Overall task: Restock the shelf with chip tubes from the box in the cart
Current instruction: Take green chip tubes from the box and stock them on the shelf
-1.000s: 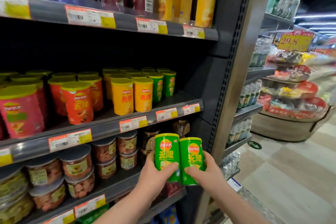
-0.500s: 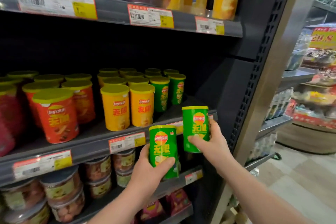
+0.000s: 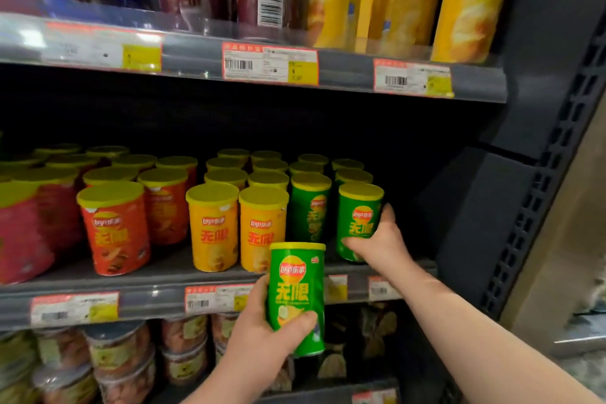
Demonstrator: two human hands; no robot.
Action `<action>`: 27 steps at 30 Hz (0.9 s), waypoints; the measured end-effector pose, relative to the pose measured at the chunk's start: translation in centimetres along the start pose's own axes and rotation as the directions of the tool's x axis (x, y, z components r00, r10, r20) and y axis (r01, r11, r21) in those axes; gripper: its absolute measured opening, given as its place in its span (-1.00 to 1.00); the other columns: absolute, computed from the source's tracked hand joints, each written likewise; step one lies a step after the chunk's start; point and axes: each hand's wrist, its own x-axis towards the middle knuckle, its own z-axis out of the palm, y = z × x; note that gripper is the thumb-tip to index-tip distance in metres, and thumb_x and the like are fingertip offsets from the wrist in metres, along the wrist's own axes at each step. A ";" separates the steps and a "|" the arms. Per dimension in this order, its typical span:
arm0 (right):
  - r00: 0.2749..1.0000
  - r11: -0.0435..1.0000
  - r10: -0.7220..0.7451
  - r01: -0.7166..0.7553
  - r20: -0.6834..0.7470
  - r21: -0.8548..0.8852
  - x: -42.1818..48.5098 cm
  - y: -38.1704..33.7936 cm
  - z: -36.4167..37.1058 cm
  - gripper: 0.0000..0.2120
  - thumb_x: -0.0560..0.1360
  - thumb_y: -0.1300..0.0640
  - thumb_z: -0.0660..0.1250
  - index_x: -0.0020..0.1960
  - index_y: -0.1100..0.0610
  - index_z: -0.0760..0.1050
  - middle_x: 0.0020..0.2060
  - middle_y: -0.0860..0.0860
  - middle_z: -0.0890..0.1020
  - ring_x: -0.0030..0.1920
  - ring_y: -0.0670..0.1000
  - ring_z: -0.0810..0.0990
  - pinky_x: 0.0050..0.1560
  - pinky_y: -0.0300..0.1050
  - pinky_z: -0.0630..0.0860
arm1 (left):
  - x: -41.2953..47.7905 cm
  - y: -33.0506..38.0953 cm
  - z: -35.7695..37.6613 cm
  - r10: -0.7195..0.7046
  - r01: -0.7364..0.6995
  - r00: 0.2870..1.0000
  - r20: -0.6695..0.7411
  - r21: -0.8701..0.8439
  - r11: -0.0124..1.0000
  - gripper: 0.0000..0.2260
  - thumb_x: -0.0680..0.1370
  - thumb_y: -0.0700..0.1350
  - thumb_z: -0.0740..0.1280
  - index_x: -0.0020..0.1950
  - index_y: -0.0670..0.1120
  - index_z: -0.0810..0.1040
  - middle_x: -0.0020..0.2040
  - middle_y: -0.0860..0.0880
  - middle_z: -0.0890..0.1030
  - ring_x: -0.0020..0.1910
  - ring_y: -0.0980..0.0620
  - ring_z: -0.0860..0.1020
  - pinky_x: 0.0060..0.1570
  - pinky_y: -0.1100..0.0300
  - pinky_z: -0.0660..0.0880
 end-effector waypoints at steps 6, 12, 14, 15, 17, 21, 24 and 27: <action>0.989 0.994 0.061 -0.073 0.135 0.086 2.1 0.4 -0.1 -0.06 0.27 0.18 0.58 0.45 0.18 0.07 0.27 0.15 0.48 0.25 0.14 0.49 0.22 -0.02 0.46 | 0.5 0.3 1.8 0.008 -0.010 1.000 -0.028 -0.068 0.998 -0.40 0.00 0.09 0.48 -0.01 0.18 0.38 -0.23 0.28 0.66 -0.23 0.27 0.63 -0.26 0.37 0.49; 0.976 0.984 0.103 -0.128 0.190 0.123 2.7 0.0 -0.7 -0.16 0.33 0.17 0.55 0.44 0.16 0.14 0.29 0.15 0.46 0.27 0.15 0.47 0.17 -0.06 0.42 | 1.0 0.3 2.9 0.005 -0.008 0.999 -0.045 -0.072 0.997 -0.46 0.12 -0.04 0.53 0.02 0.15 0.40 -0.18 0.21 0.68 -0.18 0.20 0.65 -0.23 0.35 0.51; 0.975 0.985 0.109 -0.133 0.191 0.114 2.9 -0.1 -0.6 -0.17 0.34 0.16 0.54 0.46 0.16 0.14 0.31 0.15 0.44 0.30 0.15 0.44 0.21 -0.03 0.41 | 1.1 0.4 2.8 -0.003 -0.001 0.999 -0.046 -0.080 0.997 -0.51 0.24 -0.11 0.56 0.02 0.16 0.39 -0.20 0.15 0.69 -0.20 0.19 0.65 -0.24 0.35 0.52; 0.976 0.985 0.107 -0.130 0.189 0.115 3.0 -0.2 -0.5 -0.18 0.35 0.16 0.53 0.45 0.16 0.14 0.32 0.15 0.44 0.31 0.15 0.44 0.21 -0.02 0.41 | 1.2 0.4 2.6 -0.009 0.005 0.999 -0.051 -0.082 0.997 -0.52 0.28 -0.13 0.57 0.02 0.17 0.38 -0.20 0.14 0.69 -0.19 0.19 0.66 -0.20 0.32 0.54; 0.977 0.985 0.110 -0.131 0.181 0.113 3.2 -0.4 -0.4 -0.21 0.36 0.17 0.53 0.43 0.17 0.16 0.31 0.16 0.44 0.30 0.15 0.44 0.22 -0.02 0.41 | 1.6 0.4 2.3 -0.011 0.008 0.999 -0.051 -0.057 0.998 -0.46 0.19 -0.01 0.59 0.03 0.20 0.37 -0.18 0.15 0.69 -0.15 0.15 0.66 -0.05 0.18 0.56; 0.978 0.987 0.101 -0.122 0.183 0.108 3.2 -0.1 -0.5 -0.23 0.35 0.18 0.53 0.41 0.17 0.17 0.31 0.15 0.45 0.30 0.16 0.44 0.21 -0.02 0.41 | 1.9 0.6 1.9 0.000 0.000 1.000 -0.021 -0.003 1.000 -0.43 0.11 0.08 0.50 0.03 0.23 0.35 -0.09 0.13 0.67 -0.13 0.19 0.65 -0.12 0.28 0.52; 0.984 0.986 0.053 -0.078 0.169 0.148 2.8 0.4 -0.8 -0.18 0.34 0.16 0.54 0.44 0.14 0.14 0.33 0.13 0.43 0.30 0.15 0.43 0.21 -0.04 0.41 | 2.1 1.0 1.9 0.032 -0.032 0.999 0.006 0.032 0.999 -0.43 0.17 0.07 0.50 0.10 0.24 0.35 -0.06 0.13 0.66 -0.11 0.19 0.64 -0.12 0.29 0.53; 0.999 0.995 -0.035 0.035 -0.003 0.094 2.2 0.5 -1.5 -0.20 0.38 0.10 0.51 0.48 0.11 0.16 0.36 0.14 0.38 0.32 0.13 0.41 0.26 -0.03 0.39 | 2.3 1.4 2.1 0.061 -0.062 0.998 0.022 0.053 0.997 -0.52 0.37 -0.07 0.54 0.10 0.23 0.33 -0.07 0.13 0.65 -0.18 0.28 0.63 -0.25 0.43 0.50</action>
